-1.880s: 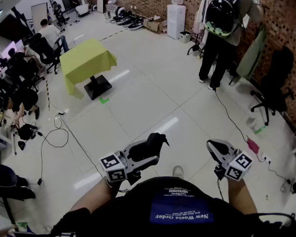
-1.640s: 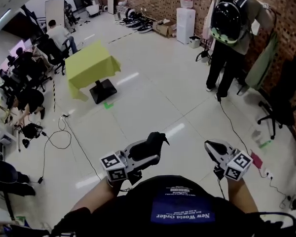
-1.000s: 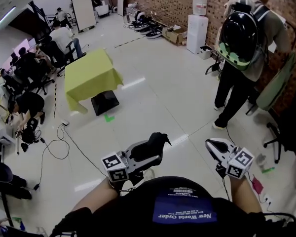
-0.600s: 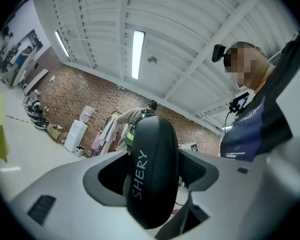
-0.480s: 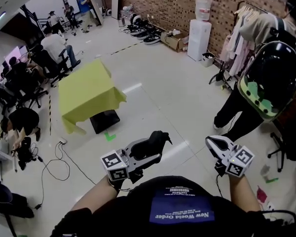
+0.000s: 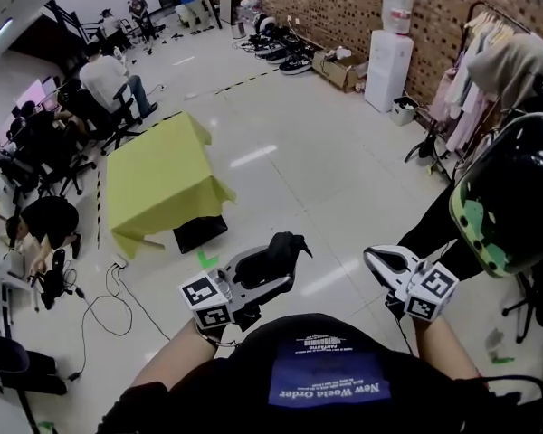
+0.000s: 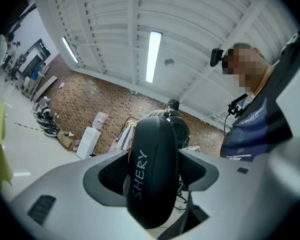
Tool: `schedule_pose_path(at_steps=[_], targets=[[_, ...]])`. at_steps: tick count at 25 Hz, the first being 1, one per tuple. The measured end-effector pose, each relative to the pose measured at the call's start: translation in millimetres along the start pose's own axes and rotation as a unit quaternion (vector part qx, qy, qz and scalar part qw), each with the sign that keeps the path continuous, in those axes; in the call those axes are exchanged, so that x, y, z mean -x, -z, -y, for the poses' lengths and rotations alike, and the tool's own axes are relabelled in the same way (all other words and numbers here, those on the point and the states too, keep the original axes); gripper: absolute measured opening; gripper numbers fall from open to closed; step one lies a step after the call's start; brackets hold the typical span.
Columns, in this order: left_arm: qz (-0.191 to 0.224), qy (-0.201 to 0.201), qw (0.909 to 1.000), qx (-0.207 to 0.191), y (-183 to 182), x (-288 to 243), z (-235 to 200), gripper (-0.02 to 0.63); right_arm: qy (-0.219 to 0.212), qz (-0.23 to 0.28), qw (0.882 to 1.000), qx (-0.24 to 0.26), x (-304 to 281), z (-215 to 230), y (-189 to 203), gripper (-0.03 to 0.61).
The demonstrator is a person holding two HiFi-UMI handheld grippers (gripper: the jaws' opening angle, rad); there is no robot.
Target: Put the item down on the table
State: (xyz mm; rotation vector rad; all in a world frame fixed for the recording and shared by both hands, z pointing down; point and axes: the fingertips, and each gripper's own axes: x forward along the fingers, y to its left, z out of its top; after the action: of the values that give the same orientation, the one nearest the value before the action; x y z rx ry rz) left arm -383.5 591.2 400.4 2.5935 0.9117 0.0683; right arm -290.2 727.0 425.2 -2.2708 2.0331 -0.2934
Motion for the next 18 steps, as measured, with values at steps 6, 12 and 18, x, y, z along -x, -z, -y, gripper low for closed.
schedule_pose_path(at_steps=[6, 12, 18], targets=[[0.001, -0.010, 0.9999, 0.010, -20, -40, -68, 0.316, -0.006, 0.000, 1.000, 0.001, -47, 71, -18, -0.013], [-0.005, 0.022, 0.9996, 0.017, -45, -67, -158, 0.317, 0.026, -0.005, 1.000, 0.001, -104, 143, -31, -0.012], [-0.024, 0.070, 0.9971, 0.019, -95, -86, -289, 0.316, 0.076, 0.003, 0.997, 0.001, -199, 218, -61, -0.012]])
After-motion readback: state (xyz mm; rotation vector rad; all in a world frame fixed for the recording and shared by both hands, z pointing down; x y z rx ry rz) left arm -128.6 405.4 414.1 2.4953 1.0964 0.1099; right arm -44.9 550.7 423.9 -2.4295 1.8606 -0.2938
